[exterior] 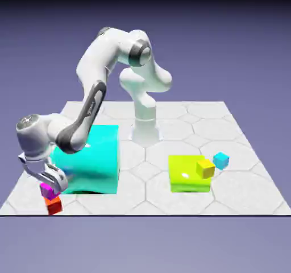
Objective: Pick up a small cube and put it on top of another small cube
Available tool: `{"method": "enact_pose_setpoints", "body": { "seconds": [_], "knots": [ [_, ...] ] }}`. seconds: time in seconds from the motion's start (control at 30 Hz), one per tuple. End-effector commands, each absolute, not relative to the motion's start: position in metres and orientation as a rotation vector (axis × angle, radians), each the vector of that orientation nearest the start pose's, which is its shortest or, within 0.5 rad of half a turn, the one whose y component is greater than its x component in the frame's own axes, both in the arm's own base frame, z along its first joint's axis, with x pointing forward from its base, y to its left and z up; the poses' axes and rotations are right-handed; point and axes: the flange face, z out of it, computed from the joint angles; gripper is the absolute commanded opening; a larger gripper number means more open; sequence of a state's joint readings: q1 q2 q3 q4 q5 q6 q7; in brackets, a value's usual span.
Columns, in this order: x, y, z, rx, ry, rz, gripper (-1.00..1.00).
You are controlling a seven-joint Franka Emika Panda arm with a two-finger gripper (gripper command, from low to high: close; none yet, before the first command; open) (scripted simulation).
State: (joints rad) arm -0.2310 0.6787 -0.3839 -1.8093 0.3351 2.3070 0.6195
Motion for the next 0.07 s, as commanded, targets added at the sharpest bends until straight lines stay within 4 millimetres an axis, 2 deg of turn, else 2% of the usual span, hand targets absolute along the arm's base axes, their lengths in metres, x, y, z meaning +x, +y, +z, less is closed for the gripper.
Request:
{"method": "enact_pose_setpoints", "body": {
  "seconds": [0.0, 0.03],
  "knots": [
    [0.531, -0.351, 0.178, -2.393, 2.042, 0.177, 1.00],
    [0.534, -0.352, 0.201, -2.394, 2.040, 0.177, 1.00]
  ]
}}
